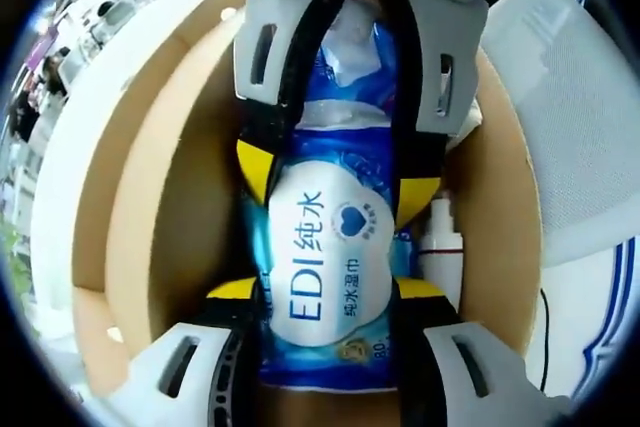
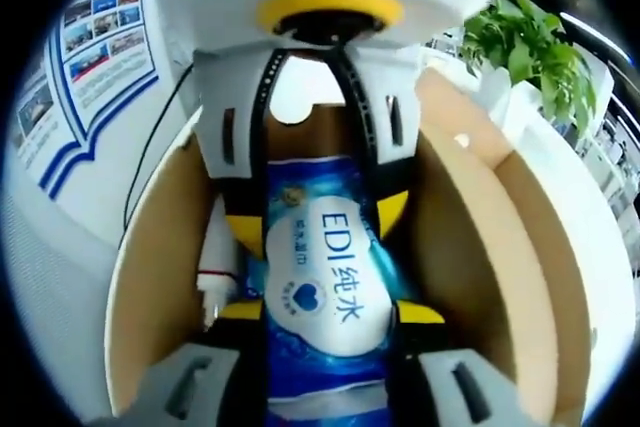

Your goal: Operate the shoe box by opening the lid, removing the specified soft item, and placing it in the target area until the item is outside and the box remains undamaged.

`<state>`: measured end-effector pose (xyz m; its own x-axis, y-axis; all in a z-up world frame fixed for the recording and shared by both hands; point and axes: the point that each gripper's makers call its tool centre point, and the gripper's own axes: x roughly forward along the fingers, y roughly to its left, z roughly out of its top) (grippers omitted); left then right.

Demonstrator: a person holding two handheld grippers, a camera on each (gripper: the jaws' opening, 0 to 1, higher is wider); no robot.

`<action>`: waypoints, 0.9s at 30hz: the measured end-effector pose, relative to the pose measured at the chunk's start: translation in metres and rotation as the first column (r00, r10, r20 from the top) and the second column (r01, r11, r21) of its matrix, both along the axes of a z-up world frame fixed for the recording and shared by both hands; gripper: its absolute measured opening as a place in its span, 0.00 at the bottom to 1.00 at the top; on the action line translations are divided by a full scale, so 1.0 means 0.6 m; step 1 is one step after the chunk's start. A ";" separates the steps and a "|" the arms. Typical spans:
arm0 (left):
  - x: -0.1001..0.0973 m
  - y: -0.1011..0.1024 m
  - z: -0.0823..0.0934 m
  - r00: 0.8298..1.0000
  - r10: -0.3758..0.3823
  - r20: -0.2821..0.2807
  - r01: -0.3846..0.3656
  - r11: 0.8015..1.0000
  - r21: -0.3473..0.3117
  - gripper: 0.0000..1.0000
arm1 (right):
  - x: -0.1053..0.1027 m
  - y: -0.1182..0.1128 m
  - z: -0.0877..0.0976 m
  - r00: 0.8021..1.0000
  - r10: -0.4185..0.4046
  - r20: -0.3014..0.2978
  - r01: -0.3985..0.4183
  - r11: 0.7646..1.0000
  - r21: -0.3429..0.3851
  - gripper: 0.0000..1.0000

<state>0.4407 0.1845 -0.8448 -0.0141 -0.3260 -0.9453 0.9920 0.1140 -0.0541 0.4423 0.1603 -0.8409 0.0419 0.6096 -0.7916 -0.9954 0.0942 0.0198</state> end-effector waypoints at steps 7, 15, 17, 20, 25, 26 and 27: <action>-0.003 0.000 0.005 1.000 -0.014 -0.001 0.014 1.000 -0.002 0.50 | -0.001 0.000 0.009 1.000 0.009 0.011 -0.009 1.000 0.009 0.42; -0.007 0.000 0.012 1.000 -0.027 0.007 0.027 1.000 0.008 0.50 | -0.004 0.001 0.019 0.999 0.016 0.029 -0.017 1.000 0.015 0.42; -0.008 0.000 0.014 1.000 -0.028 0.006 0.028 1.000 0.010 0.50 | -0.005 0.001 0.021 0.999 0.019 0.033 -0.020 1.000 0.018 0.42; -0.008 0.001 0.018 0.999 -0.034 0.012 0.034 0.999 0.012 0.50 | -0.005 0.002 0.027 0.999 0.019 0.040 -0.020 1.000 0.024 0.42; -0.010 0.000 0.026 0.999 -0.039 0.016 0.038 0.999 0.013 0.49 | -0.006 0.002 0.036 0.999 0.022 0.050 -0.024 0.999 0.035 0.42; -0.011 -0.001 0.030 0.998 -0.054 0.022 0.054 0.998 0.012 0.49 | -0.006 0.001 0.038 0.999 0.021 0.050 -0.023 0.999 0.034 0.42; -0.012 -0.002 0.032 0.998 -0.057 0.026 0.057 0.998 0.018 0.49 | -0.006 0.001 0.040 0.998 0.020 0.052 -0.022 0.999 0.038 0.42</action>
